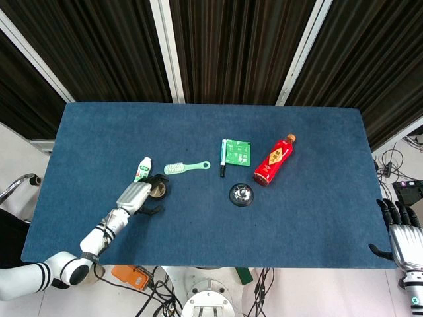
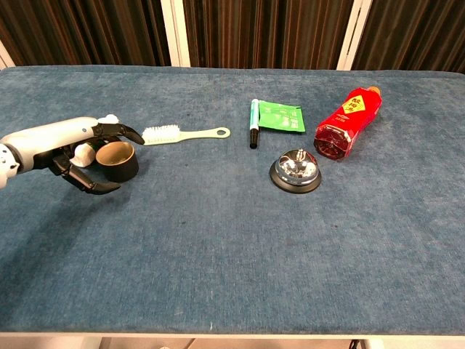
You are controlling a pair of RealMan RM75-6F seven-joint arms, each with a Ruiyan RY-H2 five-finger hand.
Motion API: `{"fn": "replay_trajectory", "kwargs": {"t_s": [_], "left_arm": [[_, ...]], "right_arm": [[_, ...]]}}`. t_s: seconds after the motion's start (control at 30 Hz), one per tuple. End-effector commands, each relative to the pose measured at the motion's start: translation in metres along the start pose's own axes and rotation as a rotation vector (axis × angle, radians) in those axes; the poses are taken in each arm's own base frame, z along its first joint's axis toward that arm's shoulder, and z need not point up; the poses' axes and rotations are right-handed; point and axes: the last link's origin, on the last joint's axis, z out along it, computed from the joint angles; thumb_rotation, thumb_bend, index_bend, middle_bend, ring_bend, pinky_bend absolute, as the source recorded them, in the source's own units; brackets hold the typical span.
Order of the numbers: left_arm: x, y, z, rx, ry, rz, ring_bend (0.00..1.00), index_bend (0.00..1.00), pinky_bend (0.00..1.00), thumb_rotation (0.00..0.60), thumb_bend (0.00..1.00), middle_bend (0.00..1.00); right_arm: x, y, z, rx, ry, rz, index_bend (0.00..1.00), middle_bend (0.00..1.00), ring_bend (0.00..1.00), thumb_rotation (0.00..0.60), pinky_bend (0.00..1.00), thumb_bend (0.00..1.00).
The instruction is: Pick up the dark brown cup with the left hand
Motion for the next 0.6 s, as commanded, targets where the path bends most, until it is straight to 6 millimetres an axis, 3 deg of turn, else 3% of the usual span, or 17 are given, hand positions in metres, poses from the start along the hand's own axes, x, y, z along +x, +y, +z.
{"fn": "replay_trajectory", "kwargs": {"t_s": [0.03, 0.37, 0.6], "left_arm": [[-0.002, -0.002, 0.001, 0.000, 0.001, -0.012, 0.16, 0.17, 0.20, 0.600, 0.29, 0.12], [-0.006, -0.010, 0.002, 0.007, 0.037, -0.069, 0.27, 0.18, 0.33, 0.600, 0.29, 0.24], [-0.010, -0.014, 0.005, 0.017, 0.034, -0.084, 0.28, 0.21, 0.34, 0.600, 0.30, 0.28]], "right_arm": [[0.000, 0.000, 0.000, -0.002, 0.000, -0.001, 0.13, 0.12, 0.09, 0.600, 0.14, 0.29], [-0.001, 0.000, 0.000, -0.004, -0.005, -0.005, 0.15, 0.12, 0.09, 0.600, 0.20, 0.29], [-0.001, 0.000, 0.000, -0.005, -0.006, -0.008, 0.16, 0.12, 0.09, 0.600, 0.24, 0.29]]}}
